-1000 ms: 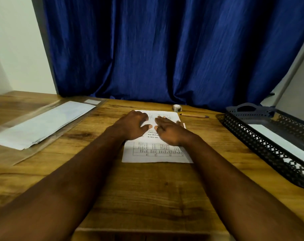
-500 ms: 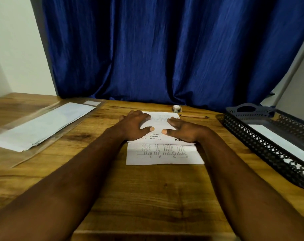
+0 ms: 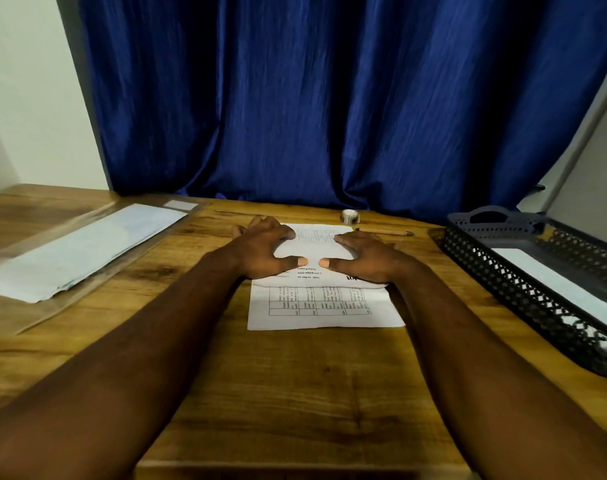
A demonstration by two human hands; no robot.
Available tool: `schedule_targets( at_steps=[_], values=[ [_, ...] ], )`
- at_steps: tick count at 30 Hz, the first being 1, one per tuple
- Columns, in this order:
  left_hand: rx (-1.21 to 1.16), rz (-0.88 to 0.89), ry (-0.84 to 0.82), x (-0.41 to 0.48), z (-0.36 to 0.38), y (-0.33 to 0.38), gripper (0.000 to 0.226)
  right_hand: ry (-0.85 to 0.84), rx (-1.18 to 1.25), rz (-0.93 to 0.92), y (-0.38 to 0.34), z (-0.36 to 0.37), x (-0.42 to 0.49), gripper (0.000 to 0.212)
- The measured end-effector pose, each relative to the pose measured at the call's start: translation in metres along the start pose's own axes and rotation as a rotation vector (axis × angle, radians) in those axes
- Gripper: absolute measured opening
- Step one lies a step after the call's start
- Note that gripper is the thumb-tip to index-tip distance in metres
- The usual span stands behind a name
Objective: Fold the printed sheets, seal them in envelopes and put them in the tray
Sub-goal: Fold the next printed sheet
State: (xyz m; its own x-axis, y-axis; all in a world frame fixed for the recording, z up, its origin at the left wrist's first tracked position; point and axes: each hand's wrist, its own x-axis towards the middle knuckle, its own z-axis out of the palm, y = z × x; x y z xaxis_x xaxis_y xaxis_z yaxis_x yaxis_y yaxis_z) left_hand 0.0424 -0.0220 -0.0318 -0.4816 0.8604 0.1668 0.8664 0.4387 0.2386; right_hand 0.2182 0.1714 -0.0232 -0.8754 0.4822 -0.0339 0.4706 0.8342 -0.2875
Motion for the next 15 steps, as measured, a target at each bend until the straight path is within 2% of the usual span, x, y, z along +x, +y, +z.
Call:
schedule_targets(
  at_steps=[3, 8, 11, 15],
  values=[
    [-0.06, 0.006, 0.013, 0.003, 0.0, -0.003, 0.07, -0.036, -0.035, 0.027, -0.003, -0.005, -0.002, 0.1],
    [-0.097, -0.006, -0.016, 0.01, -0.001, -0.007, 0.07, 0.012, -0.03, 0.015, -0.004, -0.007, 0.0, 0.096],
    [-0.055, 0.024, 0.011, 0.009, -0.004, -0.002, 0.067, 0.136, 0.075, -0.044, -0.004, -0.006, -0.004, 0.083],
    [-0.086, 0.107, 0.188, 0.003, -0.01, 0.005, 0.052, 0.346, 0.117, -0.13, -0.005, -0.003, -0.004, 0.067]
  ],
)
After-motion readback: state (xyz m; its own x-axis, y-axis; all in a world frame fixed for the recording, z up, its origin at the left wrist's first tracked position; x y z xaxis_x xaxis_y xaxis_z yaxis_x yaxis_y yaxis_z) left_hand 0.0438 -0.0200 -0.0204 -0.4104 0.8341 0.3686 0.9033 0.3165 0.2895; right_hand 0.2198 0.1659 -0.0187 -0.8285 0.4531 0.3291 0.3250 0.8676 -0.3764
